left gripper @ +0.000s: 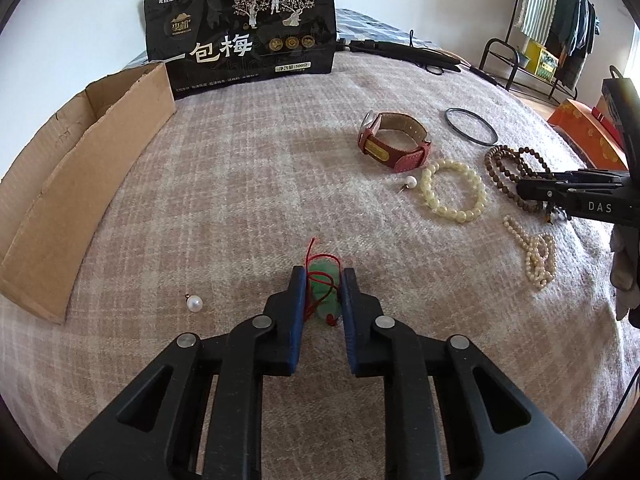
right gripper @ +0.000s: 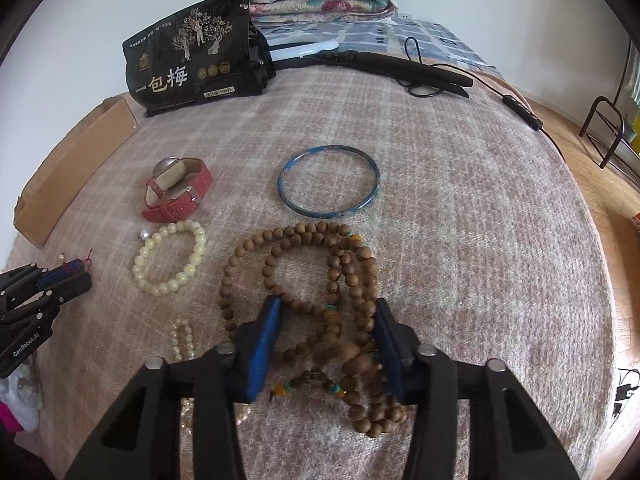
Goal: Organize jewelry
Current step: 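Grasp the red-string green pendant with the left tool while the right tool grasps the brown wooden bead strand, then lift and carry the pendant and bead strand over the cardboard box with both tools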
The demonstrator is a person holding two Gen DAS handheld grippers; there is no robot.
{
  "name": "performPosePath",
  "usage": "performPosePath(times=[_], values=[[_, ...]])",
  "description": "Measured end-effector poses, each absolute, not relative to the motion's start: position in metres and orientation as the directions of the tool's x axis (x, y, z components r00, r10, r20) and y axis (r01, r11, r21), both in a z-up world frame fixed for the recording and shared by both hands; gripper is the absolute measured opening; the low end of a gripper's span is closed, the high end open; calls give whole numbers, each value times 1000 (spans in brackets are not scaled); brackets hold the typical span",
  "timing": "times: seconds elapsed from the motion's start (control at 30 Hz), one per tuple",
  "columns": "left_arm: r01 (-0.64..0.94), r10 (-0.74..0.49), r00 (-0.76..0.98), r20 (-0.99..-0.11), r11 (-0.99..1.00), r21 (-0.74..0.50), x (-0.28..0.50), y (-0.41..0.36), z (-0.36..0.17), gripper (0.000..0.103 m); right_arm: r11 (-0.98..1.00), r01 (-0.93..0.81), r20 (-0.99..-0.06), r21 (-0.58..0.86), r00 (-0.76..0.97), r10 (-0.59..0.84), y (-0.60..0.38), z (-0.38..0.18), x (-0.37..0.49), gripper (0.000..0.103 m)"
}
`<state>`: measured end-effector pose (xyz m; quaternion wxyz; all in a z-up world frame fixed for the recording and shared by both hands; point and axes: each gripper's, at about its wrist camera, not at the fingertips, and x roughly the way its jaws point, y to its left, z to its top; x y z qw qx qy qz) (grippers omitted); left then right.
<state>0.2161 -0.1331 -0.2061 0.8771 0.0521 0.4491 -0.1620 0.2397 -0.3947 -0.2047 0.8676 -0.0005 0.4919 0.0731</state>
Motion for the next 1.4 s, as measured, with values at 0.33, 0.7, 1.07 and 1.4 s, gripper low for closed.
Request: performPosePath(times=[0.33,0.7,1.07,1.4], values=[[333,-285,540,-792,936,-109,213,-125,-203,15,989,-112,-838,100,526,144,-401,-198,233,10],[337,-291,565,-772,936,-106,203,-122,-191,15,991,-111,-805,81,579,130,-398,-176,226,10],[330,-292,602,-743,938,-102,193,-111,-167,15,991,-127,-771,43,626,114,-388,-136,215,10],[323,-300,640,-707,940,-106,182,-96,-135,15,988,-152,-734,14,669,114,-371,-90,204,10]])
